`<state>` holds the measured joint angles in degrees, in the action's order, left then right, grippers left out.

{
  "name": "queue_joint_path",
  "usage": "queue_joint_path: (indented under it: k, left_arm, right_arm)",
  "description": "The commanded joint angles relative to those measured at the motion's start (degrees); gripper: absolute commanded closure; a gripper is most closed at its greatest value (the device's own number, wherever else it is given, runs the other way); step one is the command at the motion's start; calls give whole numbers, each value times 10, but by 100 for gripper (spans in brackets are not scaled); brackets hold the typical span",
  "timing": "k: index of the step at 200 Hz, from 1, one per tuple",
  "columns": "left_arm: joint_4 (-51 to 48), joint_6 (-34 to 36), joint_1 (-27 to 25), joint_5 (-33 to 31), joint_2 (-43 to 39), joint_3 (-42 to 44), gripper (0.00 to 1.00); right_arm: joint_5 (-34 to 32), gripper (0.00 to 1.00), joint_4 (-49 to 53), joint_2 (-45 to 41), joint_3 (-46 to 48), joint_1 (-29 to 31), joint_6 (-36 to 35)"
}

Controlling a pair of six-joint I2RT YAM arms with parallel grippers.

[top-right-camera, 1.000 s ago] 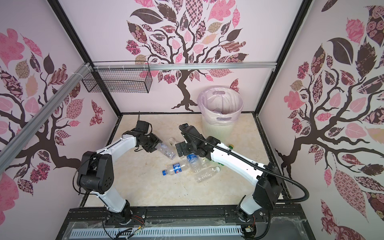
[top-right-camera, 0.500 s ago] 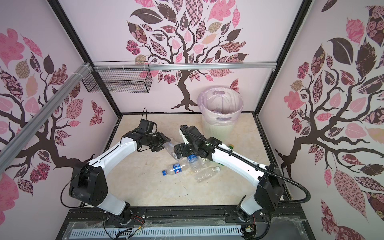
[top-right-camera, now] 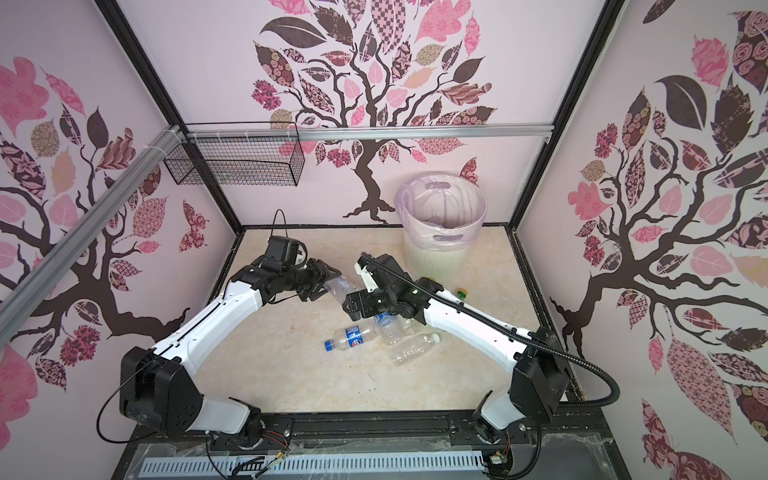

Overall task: Throw the plastic bottles in the bin
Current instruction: 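Lift the Ganten bottle with the left gripper while the right gripper grasps it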

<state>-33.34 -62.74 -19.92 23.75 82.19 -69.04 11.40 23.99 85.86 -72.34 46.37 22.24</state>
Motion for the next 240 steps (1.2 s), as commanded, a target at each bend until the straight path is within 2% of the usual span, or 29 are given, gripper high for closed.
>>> queue_joint_path:
  k: [1, 45, 111, 159, 185, 240]
  left_arm:
    - [15, -12, -4, 9, -17, 15, 54]
    - [10, -13, -6, 11, -25, 14, 54]
    - [13, -22, -6, 17, -22, 14, 51]
    - [10, -26, -6, 11, -22, 16, 45]
    - [9, -29, -6, 6, -26, 18, 41]
    - [-3, -29, -5, -5, -32, 3, 21]
  right_arm:
    - [25, 14, -15, 1, -5, -2, 20]
    - [24, 25, -15, 6, -5, 10, 21]
    - [31, 46, -21, 7, 1, 10, 27]
    - [27, 52, -16, 8, -1, 10, 19]
    - [26, 53, -9, 12, -7, 11, 11]
    - [3, 57, 12, 19, -25, 10, -7]
